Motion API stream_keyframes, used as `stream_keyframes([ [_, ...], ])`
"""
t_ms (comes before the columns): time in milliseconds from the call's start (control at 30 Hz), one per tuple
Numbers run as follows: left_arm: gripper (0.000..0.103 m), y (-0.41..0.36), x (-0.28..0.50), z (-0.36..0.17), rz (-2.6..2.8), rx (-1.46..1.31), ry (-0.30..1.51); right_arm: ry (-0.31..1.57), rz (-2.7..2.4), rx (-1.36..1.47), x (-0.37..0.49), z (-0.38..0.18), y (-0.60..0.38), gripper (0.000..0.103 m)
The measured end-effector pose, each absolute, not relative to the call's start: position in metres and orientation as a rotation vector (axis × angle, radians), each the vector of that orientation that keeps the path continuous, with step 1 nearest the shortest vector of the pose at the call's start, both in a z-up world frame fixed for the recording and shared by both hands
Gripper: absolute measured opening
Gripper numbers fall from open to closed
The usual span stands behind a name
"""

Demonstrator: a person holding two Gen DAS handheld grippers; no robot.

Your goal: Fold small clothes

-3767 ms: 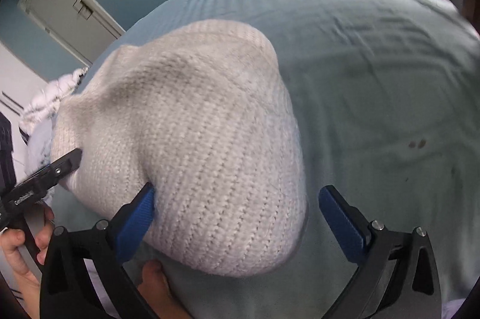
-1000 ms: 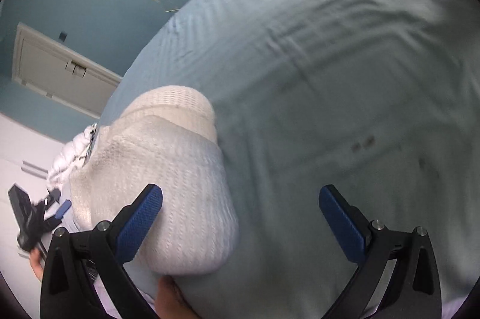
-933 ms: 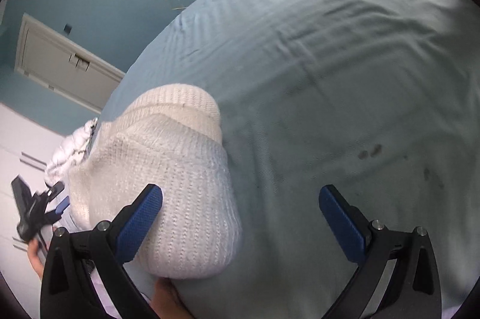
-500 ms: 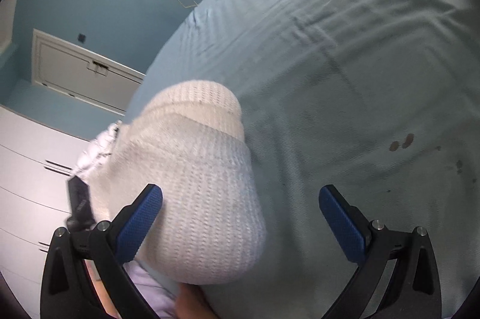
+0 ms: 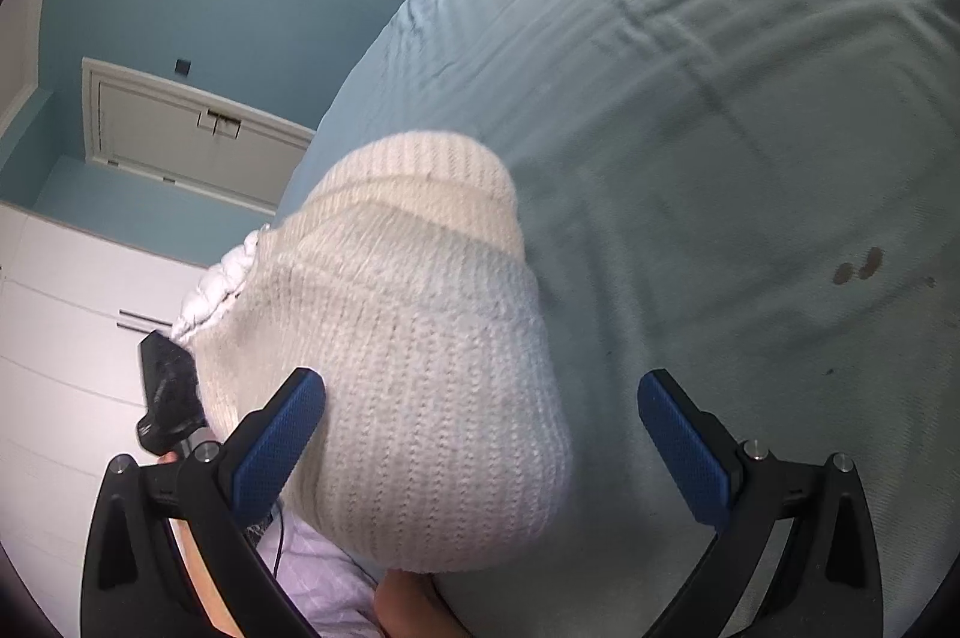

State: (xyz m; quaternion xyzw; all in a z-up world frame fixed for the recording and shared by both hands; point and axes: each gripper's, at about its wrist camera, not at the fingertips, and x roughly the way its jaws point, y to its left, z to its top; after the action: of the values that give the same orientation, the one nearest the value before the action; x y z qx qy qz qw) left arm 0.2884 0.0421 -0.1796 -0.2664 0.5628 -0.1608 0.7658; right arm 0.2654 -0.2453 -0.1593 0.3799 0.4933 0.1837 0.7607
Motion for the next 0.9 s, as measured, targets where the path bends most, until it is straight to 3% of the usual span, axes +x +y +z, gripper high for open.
stream_keyframes([
  [200, 0.103, 0.04, 0.293, -0.218, -0.411, -0.747, 1.317, 1.115, 0.412, 0.878, 0.269, -0.169, -0.249, 0.102],
  [700, 0.103, 0.005, 0.297, -0.229, -0.497, -0.792, 1.39, 1.267, 0.695, 1.386, 0.299, -0.247, -0.243, 0.103],
  [900, 0.1, -0.015, 0.299, -0.215, -0.474, -0.703, 1.379, 1.272, 0.691, 1.354, 0.296, -0.24, -0.242, 0.103],
])
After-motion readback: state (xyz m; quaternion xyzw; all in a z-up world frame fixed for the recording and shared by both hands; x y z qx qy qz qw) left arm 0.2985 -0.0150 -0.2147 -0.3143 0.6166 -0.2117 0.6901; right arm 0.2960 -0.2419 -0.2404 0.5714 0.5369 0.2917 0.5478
